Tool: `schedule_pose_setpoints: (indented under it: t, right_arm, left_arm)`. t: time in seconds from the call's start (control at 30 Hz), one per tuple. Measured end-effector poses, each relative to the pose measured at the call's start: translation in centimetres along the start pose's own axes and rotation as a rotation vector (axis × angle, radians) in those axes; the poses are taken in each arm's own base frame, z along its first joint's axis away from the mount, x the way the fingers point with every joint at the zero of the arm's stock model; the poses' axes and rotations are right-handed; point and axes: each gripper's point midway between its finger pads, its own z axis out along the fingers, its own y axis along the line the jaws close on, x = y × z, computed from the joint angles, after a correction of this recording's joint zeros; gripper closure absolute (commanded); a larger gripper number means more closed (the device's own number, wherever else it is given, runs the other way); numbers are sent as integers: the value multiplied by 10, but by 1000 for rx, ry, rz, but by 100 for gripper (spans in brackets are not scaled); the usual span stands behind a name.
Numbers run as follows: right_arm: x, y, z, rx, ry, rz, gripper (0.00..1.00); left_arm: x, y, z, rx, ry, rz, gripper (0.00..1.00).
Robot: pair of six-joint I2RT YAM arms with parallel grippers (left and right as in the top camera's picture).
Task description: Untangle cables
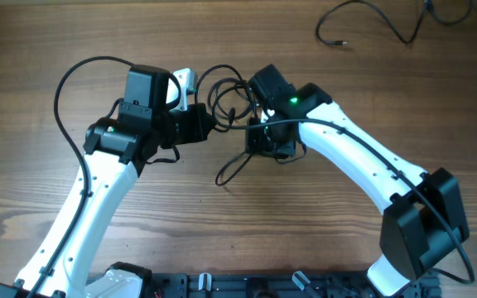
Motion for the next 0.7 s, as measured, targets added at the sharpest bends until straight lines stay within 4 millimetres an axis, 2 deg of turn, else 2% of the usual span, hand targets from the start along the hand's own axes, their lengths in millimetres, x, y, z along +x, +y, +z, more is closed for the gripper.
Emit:
schedule_pose_setpoints:
  t: [0.1, 0.13, 0.2, 0.23, 0.37, 0.43, 0.5, 0.53, 0.63, 0.7]
  right_arm:
    - [4, 3, 9, 8, 16, -17, 72]
    - [4, 3, 12, 13, 21, -12, 73]
    - [2, 4, 14, 9, 15, -11, 92]
    - [1, 5, 14, 6, 11, -13, 96]
    - [-2, 4, 14, 4, 5, -5, 96]
    - [-1, -7, 6, 22, 17, 22, 96]
    - [-3, -16, -15, 29, -5, 38, 96]
    - [-9, -17, -34, 16, -49, 45, 96]
    - [-21, -21, -105, -54, -233, 43, 96]
    - [-25, -32, -154, -88, -378, 64, 96]
  left_arm:
    - [0, 0, 0, 0, 0, 0, 96]
    - [0, 0, 0, 0, 0, 0, 96]
    - [0, 0, 0, 0, 0, 0, 96]
    - [0, 0, 0, 0, 0, 0, 96]
    - [0, 1, 0, -3, 0, -1, 96]
    - [1, 1, 0, -4, 2, -2, 96]
    - [1, 1, 0, -5, 3, -3, 96]
    - [1, 1, 0, -5, 4, -3, 96]
    - [2, 2, 1, -7, 9, -5, 96]
    - [3, 3, 1, -9, 13, -7, 96]
